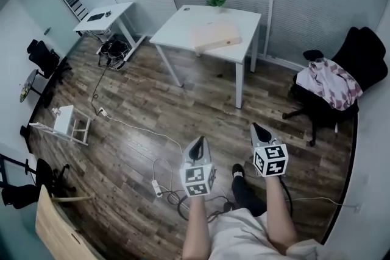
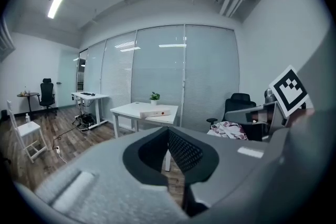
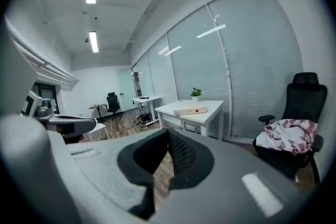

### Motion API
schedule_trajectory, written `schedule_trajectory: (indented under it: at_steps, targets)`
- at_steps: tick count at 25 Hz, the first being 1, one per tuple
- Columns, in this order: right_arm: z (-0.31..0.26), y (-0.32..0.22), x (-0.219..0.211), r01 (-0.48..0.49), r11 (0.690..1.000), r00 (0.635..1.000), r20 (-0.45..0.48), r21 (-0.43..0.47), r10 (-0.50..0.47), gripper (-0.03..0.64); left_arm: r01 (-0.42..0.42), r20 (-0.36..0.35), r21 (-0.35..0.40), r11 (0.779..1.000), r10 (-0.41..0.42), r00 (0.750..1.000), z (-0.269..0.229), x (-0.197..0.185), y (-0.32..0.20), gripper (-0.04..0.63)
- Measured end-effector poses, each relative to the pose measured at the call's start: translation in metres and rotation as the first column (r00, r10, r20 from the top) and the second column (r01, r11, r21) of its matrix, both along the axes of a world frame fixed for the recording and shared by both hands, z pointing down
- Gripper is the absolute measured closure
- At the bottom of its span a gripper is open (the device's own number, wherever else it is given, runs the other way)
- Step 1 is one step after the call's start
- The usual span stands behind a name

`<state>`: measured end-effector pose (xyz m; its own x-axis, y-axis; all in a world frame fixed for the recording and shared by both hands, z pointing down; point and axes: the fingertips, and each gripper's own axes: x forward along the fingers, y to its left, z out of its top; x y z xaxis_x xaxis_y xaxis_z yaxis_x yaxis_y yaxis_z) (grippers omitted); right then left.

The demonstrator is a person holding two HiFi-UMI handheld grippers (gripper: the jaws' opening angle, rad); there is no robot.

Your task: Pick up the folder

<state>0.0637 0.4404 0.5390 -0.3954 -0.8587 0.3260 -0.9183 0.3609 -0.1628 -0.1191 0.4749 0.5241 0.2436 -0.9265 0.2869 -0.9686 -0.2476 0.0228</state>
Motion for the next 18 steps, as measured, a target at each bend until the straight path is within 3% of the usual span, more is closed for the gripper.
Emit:
schedule_trajectory:
  at_steps: [6, 12, 18]
  targets:
    - [-0.013, -0.078, -0.009, 0.038, 0.999, 0.998, 0.045, 0.018, -0.039, 0.617, -0.004, 0.005, 0.029, 1.000, 0.004, 1.000, -0.023, -0.004, -0.073, 0.591]
    - [-0.020, -0.152, -0.013, 0.094, 0.995, 0.995, 0.030, 0.014, -0.094, 0.617, 0.000, 0.017, -0.024, 1.000, 0.000, 1.000, -0.002, 0.004, -0.130, 0.591]
    - [-0.011, -0.195, -0.001, 0.118, 0.993, 0.987, 0.110, -0.003, -0.117, 0.617, 0.050, 0.003, -0.021, 0.999, -0.050, 0.999, -0.014, 0.007, -0.172, 0.591]
